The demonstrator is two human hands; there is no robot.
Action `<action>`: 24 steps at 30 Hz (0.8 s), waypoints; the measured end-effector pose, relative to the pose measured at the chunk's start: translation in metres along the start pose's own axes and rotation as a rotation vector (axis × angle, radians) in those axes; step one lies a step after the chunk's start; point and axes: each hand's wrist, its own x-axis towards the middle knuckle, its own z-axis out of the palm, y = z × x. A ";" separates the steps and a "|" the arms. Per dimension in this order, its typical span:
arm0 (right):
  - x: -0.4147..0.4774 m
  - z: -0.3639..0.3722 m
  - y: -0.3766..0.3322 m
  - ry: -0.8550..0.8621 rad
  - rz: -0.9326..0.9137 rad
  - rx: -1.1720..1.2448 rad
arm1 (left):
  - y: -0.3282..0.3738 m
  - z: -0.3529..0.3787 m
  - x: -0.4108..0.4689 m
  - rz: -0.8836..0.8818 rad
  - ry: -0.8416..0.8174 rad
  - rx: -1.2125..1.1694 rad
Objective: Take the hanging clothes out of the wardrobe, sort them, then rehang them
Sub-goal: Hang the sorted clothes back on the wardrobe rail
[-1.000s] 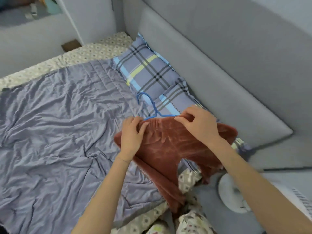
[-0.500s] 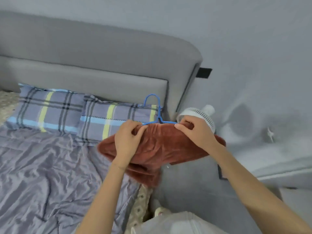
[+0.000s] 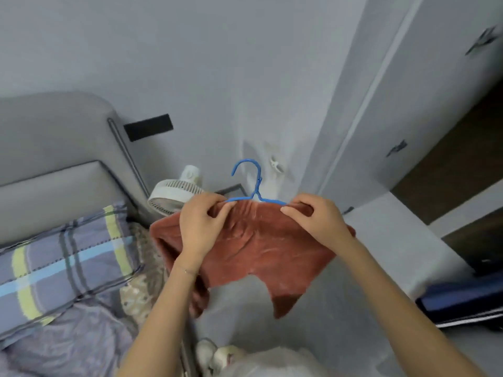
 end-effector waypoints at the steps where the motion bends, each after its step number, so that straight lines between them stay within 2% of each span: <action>1: -0.008 -0.019 0.018 0.017 0.028 -0.013 | 0.018 0.021 -0.001 0.010 -0.035 -0.010; 5: -0.042 -0.089 0.088 0.045 0.155 -0.010 | 0.089 0.103 -0.002 0.067 -0.166 -0.056; 12: -0.101 -0.201 0.184 0.221 0.318 -0.044 | 0.209 0.226 -0.004 0.165 -0.354 -0.192; 20: -0.131 -0.302 0.261 0.438 0.472 -0.072 | 0.328 0.349 0.022 0.338 -0.541 -0.348; 24: -0.135 -0.340 0.290 0.543 0.559 -0.040 | 0.375 0.410 0.048 0.479 -0.675 -0.345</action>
